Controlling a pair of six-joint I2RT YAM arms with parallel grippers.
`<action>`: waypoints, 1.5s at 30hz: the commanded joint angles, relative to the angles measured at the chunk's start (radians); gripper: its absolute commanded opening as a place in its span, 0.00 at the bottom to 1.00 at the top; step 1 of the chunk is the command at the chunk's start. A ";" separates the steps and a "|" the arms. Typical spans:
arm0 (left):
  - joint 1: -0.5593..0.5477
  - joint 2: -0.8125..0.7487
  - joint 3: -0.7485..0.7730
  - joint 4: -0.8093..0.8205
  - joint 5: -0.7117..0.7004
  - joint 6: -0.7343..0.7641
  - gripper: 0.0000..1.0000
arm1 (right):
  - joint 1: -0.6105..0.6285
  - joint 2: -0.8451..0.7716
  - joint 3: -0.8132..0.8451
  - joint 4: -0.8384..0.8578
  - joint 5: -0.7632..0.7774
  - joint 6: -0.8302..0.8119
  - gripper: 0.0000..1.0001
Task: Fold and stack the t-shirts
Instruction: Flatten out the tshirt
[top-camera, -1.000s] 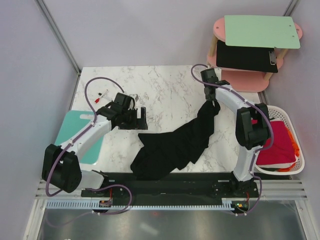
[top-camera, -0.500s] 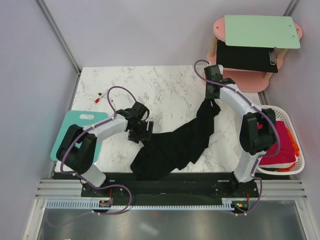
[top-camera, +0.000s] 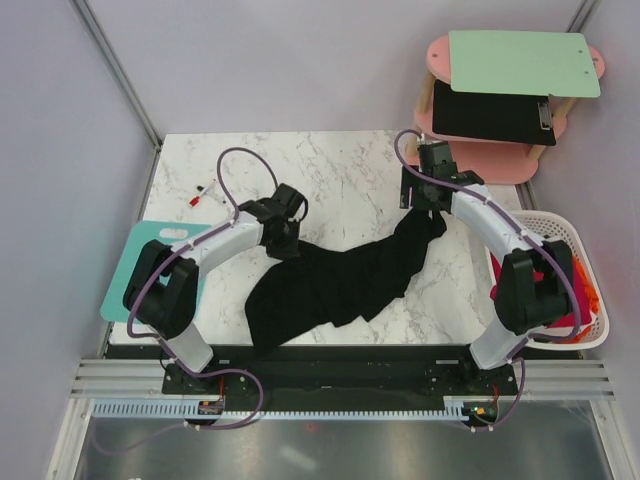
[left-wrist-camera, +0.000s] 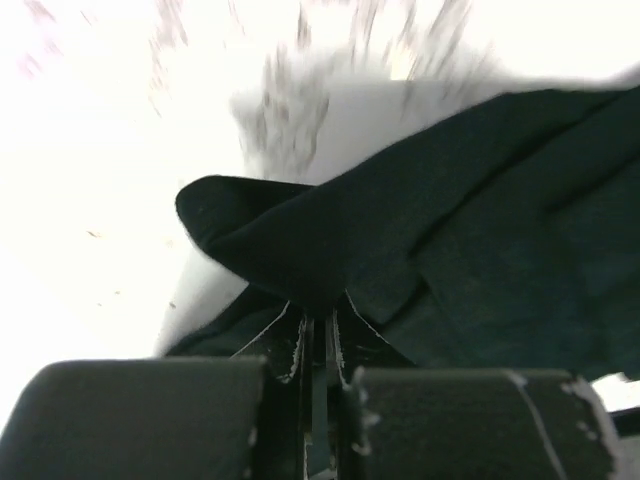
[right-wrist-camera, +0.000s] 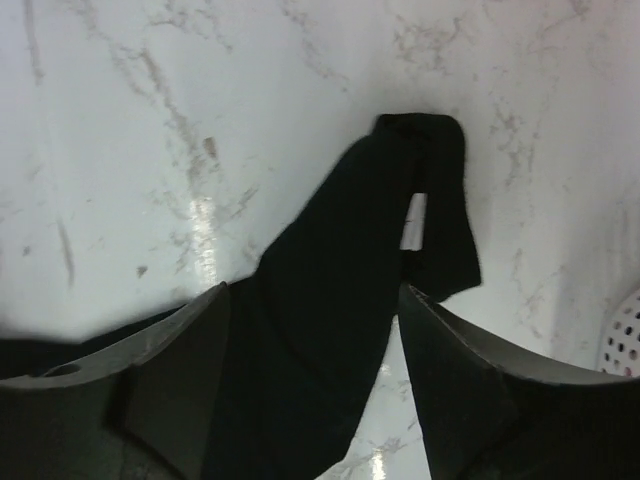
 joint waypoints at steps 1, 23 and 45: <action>0.013 0.036 0.190 -0.031 -0.095 0.041 0.02 | 0.020 -0.127 -0.075 0.097 -0.186 0.009 0.77; 0.166 0.296 0.413 -0.077 0.001 0.073 0.02 | 0.404 0.192 -0.007 0.021 -0.044 -0.008 0.68; 0.303 0.363 0.443 -0.077 0.026 0.057 0.02 | 0.352 -0.311 -0.308 -0.231 0.234 0.308 0.00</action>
